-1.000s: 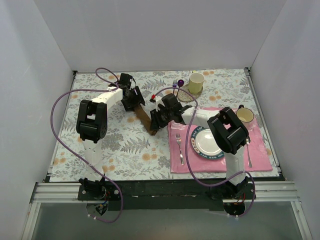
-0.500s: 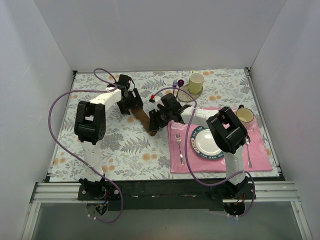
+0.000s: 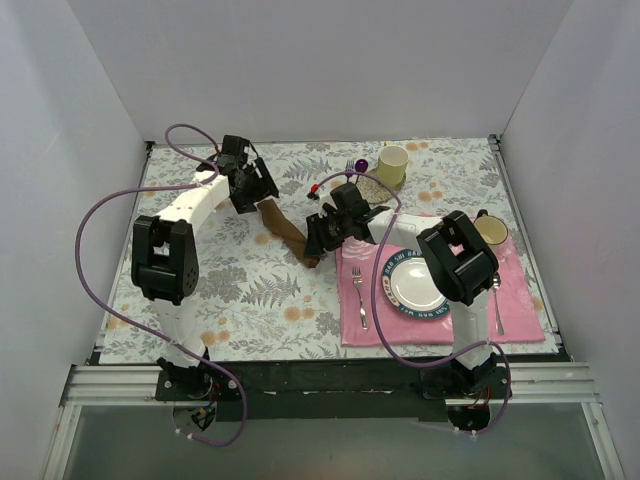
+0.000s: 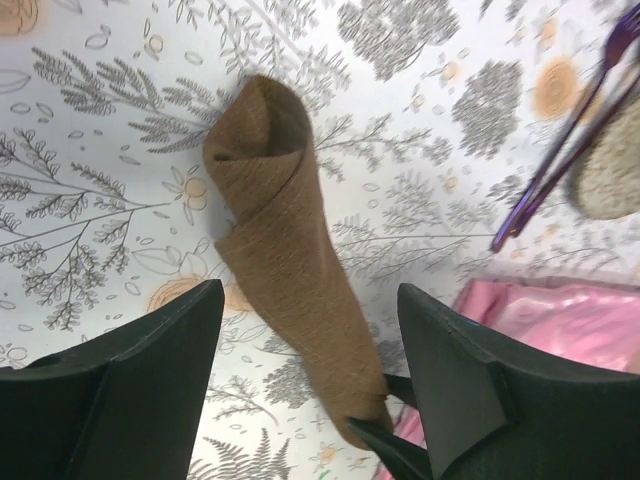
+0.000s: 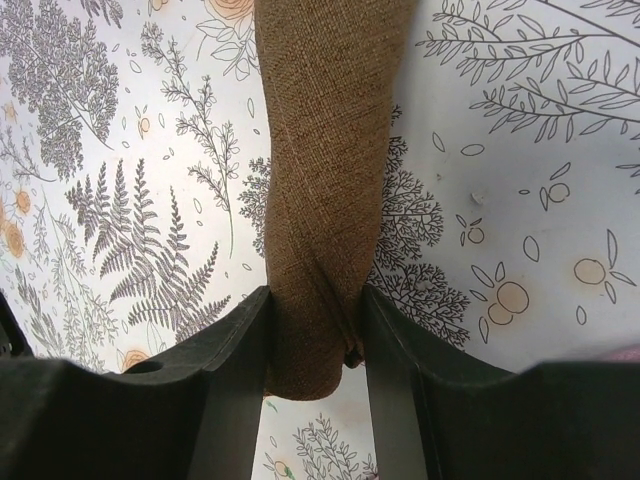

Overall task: Fold the napkin, place the utensils inside, and roll it up
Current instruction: Roll the napkin with the utensil

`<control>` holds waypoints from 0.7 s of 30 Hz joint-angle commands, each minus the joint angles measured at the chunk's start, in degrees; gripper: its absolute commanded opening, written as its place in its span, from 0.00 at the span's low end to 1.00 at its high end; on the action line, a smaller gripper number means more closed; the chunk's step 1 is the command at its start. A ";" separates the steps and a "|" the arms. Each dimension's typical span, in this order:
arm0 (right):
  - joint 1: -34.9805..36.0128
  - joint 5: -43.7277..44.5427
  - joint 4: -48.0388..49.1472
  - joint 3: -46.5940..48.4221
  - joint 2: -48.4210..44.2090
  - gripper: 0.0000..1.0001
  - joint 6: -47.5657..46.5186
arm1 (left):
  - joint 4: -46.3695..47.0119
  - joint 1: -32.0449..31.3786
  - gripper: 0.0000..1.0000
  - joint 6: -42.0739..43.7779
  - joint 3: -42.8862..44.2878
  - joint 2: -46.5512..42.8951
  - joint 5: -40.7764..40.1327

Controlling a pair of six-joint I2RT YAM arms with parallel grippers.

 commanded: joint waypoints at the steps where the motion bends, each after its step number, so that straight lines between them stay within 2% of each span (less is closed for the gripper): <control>1: -0.16 -1.11 2.07 -0.19 0.73 0.48 0.39 | 3.61 1.33 0.67 -3.05 0.68 -3.51 3.65; 10: -0.16 -1.73 2.07 -0.28 0.74 0.48 0.30 | 6.86 2.21 0.58 -5.61 1.82 3.34 6.46; 18: -0.25 -2.17 2.07 -0.19 1.09 0.47 0.39 | 8.10 2.47 0.57 -5.87 0.68 6.68 4.10; 21: -0.07 -2.17 1.54 0.16 0.65 0.50 -0.05 | 7.92 2.47 0.57 -5.17 0.51 5.11 2.78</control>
